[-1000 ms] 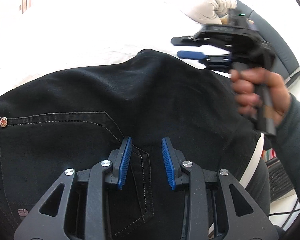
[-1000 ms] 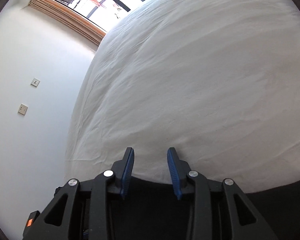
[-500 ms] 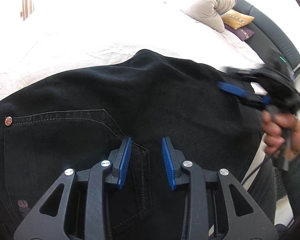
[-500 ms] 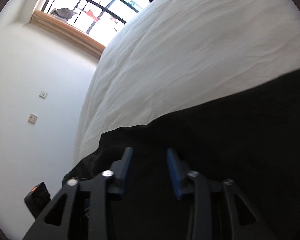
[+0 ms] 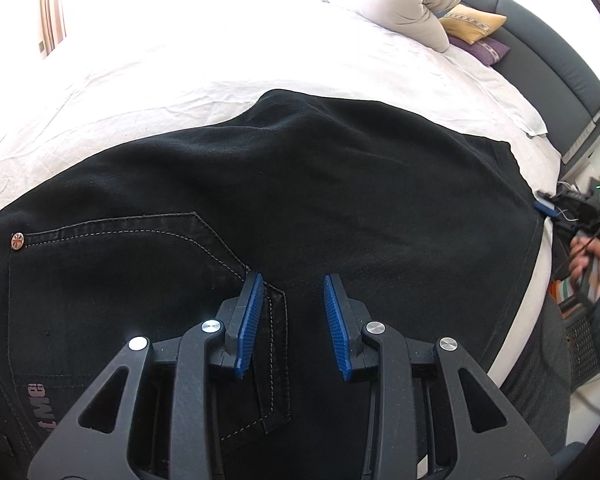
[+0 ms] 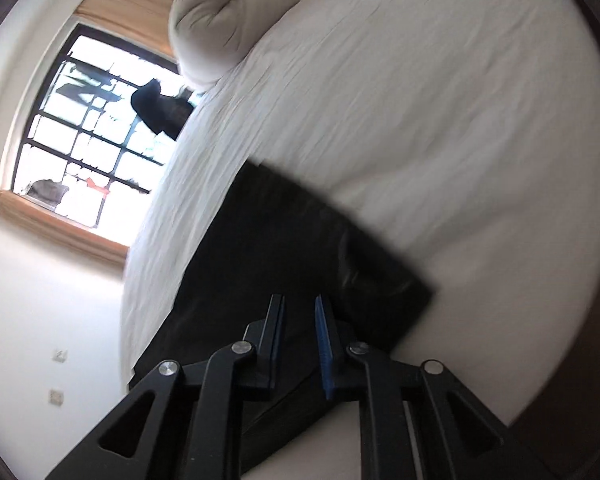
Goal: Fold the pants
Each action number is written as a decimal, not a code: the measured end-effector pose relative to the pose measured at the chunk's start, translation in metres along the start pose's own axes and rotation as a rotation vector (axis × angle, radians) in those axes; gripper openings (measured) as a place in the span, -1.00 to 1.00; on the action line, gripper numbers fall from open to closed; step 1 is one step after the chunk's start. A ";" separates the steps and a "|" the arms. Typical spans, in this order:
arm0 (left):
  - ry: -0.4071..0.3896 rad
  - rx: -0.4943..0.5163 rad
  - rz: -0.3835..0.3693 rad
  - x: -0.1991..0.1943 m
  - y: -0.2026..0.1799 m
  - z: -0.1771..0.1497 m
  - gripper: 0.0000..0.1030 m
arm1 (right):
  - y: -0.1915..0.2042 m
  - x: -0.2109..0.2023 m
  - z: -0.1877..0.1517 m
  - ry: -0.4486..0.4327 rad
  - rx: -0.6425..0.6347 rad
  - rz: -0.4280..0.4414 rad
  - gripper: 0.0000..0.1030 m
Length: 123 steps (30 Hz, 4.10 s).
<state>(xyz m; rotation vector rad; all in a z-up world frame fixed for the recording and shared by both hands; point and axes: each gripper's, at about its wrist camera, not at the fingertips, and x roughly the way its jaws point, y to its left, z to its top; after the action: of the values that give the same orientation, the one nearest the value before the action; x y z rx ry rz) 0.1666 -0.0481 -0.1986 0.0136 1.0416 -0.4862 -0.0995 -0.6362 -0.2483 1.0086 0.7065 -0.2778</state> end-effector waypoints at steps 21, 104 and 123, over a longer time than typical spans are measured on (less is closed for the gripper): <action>0.027 -0.023 -0.021 0.009 -0.011 0.014 -0.41 | -0.018 -0.007 -0.025 -0.023 0.280 0.163 0.74; 0.082 -0.502 -0.454 0.023 0.054 0.045 -0.66 | 0.342 0.027 -0.328 0.229 -1.362 0.186 -0.87; 0.088 -0.451 -0.323 0.022 0.064 0.029 -0.79 | 0.337 0.089 -0.348 0.381 -1.332 0.159 -0.73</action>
<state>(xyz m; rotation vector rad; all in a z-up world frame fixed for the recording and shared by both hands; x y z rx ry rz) 0.2248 -0.0057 -0.2160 -0.5444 1.2281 -0.5346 0.0001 -0.1564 -0.1968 -0.1818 0.9234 0.5132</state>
